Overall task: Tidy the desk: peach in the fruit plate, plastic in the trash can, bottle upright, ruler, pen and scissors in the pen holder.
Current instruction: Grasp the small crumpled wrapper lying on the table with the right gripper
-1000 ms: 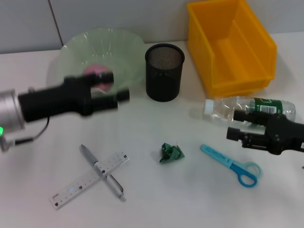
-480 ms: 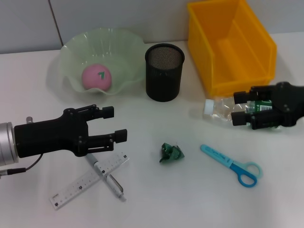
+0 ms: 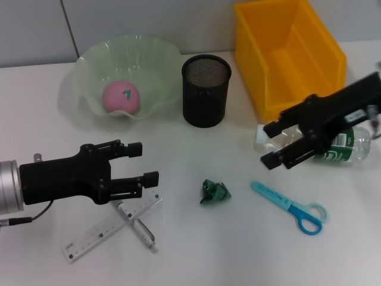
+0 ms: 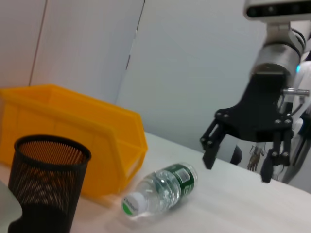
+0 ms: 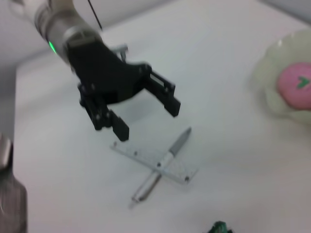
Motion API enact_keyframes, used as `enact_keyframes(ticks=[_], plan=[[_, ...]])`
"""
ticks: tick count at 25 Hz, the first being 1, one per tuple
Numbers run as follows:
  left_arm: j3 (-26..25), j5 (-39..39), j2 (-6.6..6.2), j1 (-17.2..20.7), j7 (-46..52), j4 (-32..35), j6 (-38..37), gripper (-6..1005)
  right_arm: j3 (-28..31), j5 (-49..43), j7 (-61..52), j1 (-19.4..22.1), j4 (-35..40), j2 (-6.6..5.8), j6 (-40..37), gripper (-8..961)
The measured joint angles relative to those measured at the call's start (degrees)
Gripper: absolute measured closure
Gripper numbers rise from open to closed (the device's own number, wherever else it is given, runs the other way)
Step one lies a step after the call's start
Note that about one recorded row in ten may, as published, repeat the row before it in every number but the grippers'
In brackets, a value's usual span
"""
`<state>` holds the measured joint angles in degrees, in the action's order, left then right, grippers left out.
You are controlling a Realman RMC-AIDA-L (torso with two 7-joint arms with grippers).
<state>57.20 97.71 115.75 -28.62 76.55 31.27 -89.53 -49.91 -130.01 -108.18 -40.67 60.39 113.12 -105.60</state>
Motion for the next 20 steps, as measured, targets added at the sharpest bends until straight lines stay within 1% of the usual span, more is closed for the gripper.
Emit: enact_keyframes(ticks=[1, 2, 3, 6, 7, 8, 11, 12, 14, 16, 17, 20], plan=[[0.00, 0.00, 0.00, 0.00, 0.00, 0.00, 0.00, 193, -0.84, -1.66, 0.11, -1.11, -0.08, 0.42, 0.63, 162], [0.00, 0.00, 0.00, 0.00, 0.00, 0.00, 0.00, 193, -3.07, -4.09, 0.59, -2.59, -0.39, 1.13, 2.61, 162], [-0.12, 0.75, 0.00, -0.03, 0.03, 0.00, 0.00, 194, -3.07, -4.09, 0.59, -2.59, -0.39, 1.13, 2.61, 162], [-0.24, 1.14, -0.14, -0.04, 0.17, 0.02, -0.04, 194, -7.78, -5.20, 0.91, -3.54, -0.72, 2.00, 6.03, 162], [-0.35, 1.29, -0.26, 0.06, 0.27, 0.02, -0.05, 194, -10.54, -5.24, 1.56, -3.60, -0.86, 2.65, 8.37, 162], [-0.35, 1.29, -0.26, 0.06, 0.27, 0.02, -0.05, 195, -10.54, -5.24, 1.56, -3.60, -0.86, 2.65, 8.37, 162], [-0.52, 1.20, -0.49, 0.98, 0.52, 0.03, 0.06, 195, -13.07, -5.28, 3.42, -3.44, -1.80, 3.92, 11.38, 162], [-0.62, 1.15, -0.50, 1.19, 0.57, 0.03, 0.10, 195, -14.11, -5.38, 4.65, -3.62, -3.24, 4.43, 12.75, 161], [-0.65, 1.14, -0.51, 1.31, 0.60, 0.03, 0.12, 196, -14.84, -5.43, 5.14, -3.75, -4.04, 4.63, 13.50, 161], [-0.68, 1.05, -0.52, 1.57, 0.65, 0.03, 0.15, 196, -16.53, -5.45, 5.95, -3.85, -5.25, 4.87, 15.30, 161], [-0.80, 1.04, -0.53, 1.69, 0.65, 0.02, 0.15, 197, -18.24, -5.46, 6.81, -3.86, -6.28, 5.21, 16.99, 161], [-1.01, 1.04, -0.53, 1.76, 0.66, 0.02, 0.15, 197, -19.45, -5.47, 7.65, -3.85, -7.33, 5.55, 18.56, 162]])
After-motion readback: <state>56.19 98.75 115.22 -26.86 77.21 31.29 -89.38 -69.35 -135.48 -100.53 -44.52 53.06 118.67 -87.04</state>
